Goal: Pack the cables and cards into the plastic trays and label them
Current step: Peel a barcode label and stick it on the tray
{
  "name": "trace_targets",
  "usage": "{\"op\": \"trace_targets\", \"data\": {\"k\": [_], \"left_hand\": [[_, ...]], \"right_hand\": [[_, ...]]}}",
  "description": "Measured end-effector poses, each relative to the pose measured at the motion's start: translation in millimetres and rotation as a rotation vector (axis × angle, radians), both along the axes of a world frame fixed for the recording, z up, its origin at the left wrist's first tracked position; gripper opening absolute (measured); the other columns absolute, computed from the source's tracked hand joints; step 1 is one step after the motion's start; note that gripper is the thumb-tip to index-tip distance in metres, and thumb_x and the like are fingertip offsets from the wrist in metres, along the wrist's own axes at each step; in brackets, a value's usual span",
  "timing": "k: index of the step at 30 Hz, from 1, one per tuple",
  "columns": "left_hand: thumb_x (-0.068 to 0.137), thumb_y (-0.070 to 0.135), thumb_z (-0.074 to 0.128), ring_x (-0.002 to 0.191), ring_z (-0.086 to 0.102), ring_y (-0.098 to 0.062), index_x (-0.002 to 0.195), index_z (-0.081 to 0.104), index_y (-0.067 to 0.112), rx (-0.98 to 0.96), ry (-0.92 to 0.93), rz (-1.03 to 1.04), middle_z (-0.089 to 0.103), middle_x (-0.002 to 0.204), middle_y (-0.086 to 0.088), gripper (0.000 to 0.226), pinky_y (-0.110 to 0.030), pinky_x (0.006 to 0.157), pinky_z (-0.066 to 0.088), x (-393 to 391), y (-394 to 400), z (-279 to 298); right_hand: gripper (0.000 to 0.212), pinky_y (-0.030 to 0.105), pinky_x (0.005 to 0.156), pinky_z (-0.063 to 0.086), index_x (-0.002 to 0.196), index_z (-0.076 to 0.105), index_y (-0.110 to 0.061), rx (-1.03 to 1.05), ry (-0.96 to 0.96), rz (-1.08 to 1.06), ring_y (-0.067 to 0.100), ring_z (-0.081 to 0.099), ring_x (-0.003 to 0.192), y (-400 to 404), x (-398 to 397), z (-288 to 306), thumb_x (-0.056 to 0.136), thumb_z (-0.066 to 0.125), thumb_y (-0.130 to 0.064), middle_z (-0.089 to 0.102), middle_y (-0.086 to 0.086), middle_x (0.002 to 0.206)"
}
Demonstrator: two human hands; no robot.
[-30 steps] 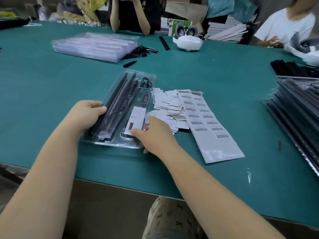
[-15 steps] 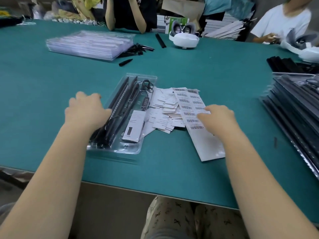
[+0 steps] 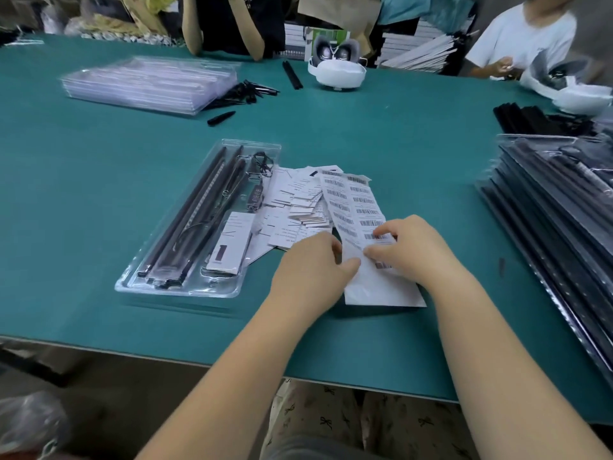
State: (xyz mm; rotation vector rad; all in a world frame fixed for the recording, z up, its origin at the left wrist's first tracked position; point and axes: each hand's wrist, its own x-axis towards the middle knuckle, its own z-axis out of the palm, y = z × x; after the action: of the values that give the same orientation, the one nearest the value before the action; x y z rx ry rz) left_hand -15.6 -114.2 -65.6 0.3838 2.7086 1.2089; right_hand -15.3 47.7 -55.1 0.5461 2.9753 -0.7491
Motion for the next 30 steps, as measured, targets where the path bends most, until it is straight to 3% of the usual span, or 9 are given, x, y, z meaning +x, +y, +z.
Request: {"op": "trace_targets", "data": {"k": [3, 5, 9, 12, 17, 19, 22, 26, 30], "left_hand": [[0.084, 0.011, 0.058, 0.074, 0.070, -0.020, 0.089, 0.069, 0.017, 0.431, -0.285, 0.048, 0.074, 0.080, 0.001, 0.014, -0.043, 0.072, 0.060, -2, -3, 2], [0.084, 0.004, 0.056, 0.079, 0.069, -0.023, 0.088, 0.075, 0.016, 0.509, -0.340, 0.037, 0.074, 0.089, -0.008, 0.023, -0.043, 0.081, 0.058, -7, -6, 1], [0.084, 0.000, 0.054, 0.066, 0.059, -0.015, 0.083, 0.077, 0.017, 0.613, -0.357, 0.050, 0.070, 0.075, -0.002, 0.028, -0.024, 0.062, 0.050, -8, -8, -1], [0.082, -0.004, 0.051, 0.063, 0.057, -0.014, 0.083, 0.077, 0.018, 0.647, -0.369, 0.064, 0.069, 0.072, -0.002, 0.034, -0.020, 0.057, 0.048, -8, -7, 0], [0.084, 0.001, 0.051, 0.069, 0.040, -0.019, 0.088, 0.066, -0.007, 0.569, -0.315, 0.104, 0.048, 0.074, -0.008, 0.018, -0.029, 0.061, 0.037, -9, -5, -4], [0.086, 0.003, 0.051, 0.070, 0.037, -0.018, 0.087, 0.068, -0.003, 0.504, -0.247, 0.094, 0.046, 0.073, -0.007, 0.018, -0.030, 0.064, 0.030, -8, -4, -7], [0.086, 0.005, 0.052, 0.069, 0.036, -0.017, 0.083, 0.073, 0.007, 0.473, -0.204, 0.066, 0.047, 0.072, -0.007, 0.020, -0.030, 0.064, 0.028, -7, -4, -9], [0.084, 0.004, 0.053, 0.066, 0.029, -0.017, 0.080, 0.064, -0.004, 0.416, -0.151, 0.054, 0.038, 0.070, -0.006, 0.014, -0.031, 0.064, 0.024, -7, -2, -10], [0.087, 0.009, 0.055, 0.064, 0.038, -0.014, 0.077, 0.074, 0.020, 0.432, -0.163, 0.051, 0.051, 0.066, 0.003, 0.024, -0.027, 0.062, 0.030, -9, -3, -11]], "right_hand": [[0.027, 0.028, 0.080, 0.036, 0.110, 0.070, -0.031, 0.030, 0.186, 0.043, 0.020, 0.044, 0.113, 2, 3, -3, 0.083, 0.067, -0.035, 0.057, -0.002, 0.119], [0.020, 0.023, 0.084, 0.030, 0.104, 0.073, -0.031, -0.005, 0.359, 0.094, 0.014, 0.039, 0.114, -2, 3, -3, 0.085, 0.067, -0.034, 0.057, -0.010, 0.110], [0.015, 0.010, 0.077, 0.030, 0.098, 0.074, -0.034, -0.164, 0.391, 0.233, 0.001, 0.046, 0.100, -13, 1, -8, 0.086, 0.066, -0.036, 0.057, -0.026, 0.093], [0.016, 0.007, 0.074, 0.033, 0.099, 0.075, -0.034, -0.228, 0.416, 0.228, -0.009, 0.051, 0.088, -16, 1, -11, 0.085, 0.067, -0.037, 0.063, -0.025, 0.095], [0.022, 0.030, 0.087, 0.038, 0.102, 0.075, -0.027, 0.107, 0.393, 0.384, 0.017, 0.050, 0.104, -21, 1, -7, 0.093, 0.057, -0.037, 0.069, -0.008, 0.102], [0.024, 0.034, 0.088, 0.040, 0.102, 0.074, -0.023, 0.215, 0.332, 0.491, 0.021, 0.052, 0.103, -22, -2, -2, 0.096, 0.053, -0.032, 0.068, -0.003, 0.102], [0.021, 0.029, 0.084, 0.040, 0.102, 0.073, -0.019, 0.177, 0.238, 0.571, 0.017, 0.055, 0.099, -14, -10, 11, 0.095, 0.054, -0.023, 0.066, -0.007, 0.096], [0.013, 0.022, 0.074, 0.039, 0.094, 0.074, -0.023, 0.100, 0.131, 0.607, 0.009, 0.055, 0.086, -3, -20, 25, 0.090, 0.062, -0.026, 0.063, -0.014, 0.086], [0.005, 0.010, 0.064, 0.041, 0.087, 0.072, -0.034, 0.062, 0.075, 0.604, -0.004, 0.056, 0.074, 0, -23, 25, 0.082, 0.071, -0.032, 0.063, -0.021, 0.076]]}}
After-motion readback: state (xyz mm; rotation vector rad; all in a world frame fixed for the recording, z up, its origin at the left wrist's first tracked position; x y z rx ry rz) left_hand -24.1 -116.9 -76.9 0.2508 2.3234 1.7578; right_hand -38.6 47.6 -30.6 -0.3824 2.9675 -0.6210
